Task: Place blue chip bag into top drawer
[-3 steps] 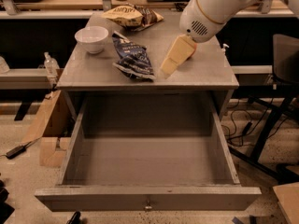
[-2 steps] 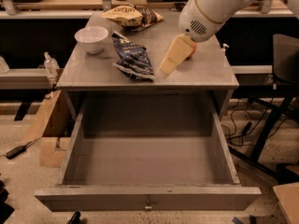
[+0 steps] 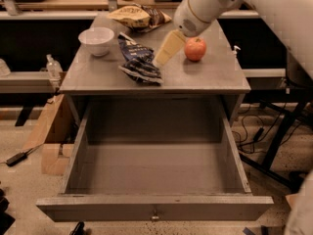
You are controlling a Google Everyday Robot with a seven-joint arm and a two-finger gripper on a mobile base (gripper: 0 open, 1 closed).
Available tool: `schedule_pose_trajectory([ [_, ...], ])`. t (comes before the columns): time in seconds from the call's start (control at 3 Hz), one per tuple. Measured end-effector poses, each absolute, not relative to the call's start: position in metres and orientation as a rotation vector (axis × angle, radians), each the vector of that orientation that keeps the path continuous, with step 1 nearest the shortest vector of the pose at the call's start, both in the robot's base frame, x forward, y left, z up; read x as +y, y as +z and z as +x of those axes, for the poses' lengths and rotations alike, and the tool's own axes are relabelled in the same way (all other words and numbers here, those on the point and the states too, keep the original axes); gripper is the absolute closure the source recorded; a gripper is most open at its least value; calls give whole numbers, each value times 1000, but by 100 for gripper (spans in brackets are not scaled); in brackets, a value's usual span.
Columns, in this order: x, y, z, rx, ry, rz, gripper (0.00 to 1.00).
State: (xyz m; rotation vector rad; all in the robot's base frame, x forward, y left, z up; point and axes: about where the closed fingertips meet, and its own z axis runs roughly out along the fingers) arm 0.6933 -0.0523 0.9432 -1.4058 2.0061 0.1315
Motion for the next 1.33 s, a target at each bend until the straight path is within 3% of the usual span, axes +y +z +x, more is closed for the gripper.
schedule_pose_trajectory([
  [0.67, -1, 939, 742, 1913, 230, -1432, 0],
  [1.33, 39, 901, 742, 1944, 305, -1517, 0],
])
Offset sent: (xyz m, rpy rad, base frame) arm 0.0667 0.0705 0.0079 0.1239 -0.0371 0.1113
